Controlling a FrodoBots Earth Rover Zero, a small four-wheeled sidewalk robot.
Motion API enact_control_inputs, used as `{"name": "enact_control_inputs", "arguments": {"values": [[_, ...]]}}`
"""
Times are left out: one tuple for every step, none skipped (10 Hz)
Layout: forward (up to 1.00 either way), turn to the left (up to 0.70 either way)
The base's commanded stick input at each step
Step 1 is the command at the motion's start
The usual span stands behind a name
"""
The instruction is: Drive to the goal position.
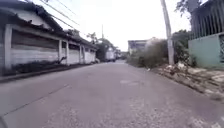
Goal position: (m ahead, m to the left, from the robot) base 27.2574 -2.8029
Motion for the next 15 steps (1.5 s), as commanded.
{"name": "enact_control_inputs", "arguments": {"values": [[0.85, 0.0], [0.85, 0.0], [0.85, 0.01], [0.85, 0.03], [0.85, -0.25], [0.85, -0.34], [0.85, -0.34], [0.85, -0.34], [0.85, -0.13], [0.85, -0.04], [0.85, 0.0], [0.85, 0.0], [0.85, 0.0], [0.85, 0.0], [0.85, 0.0]]}}
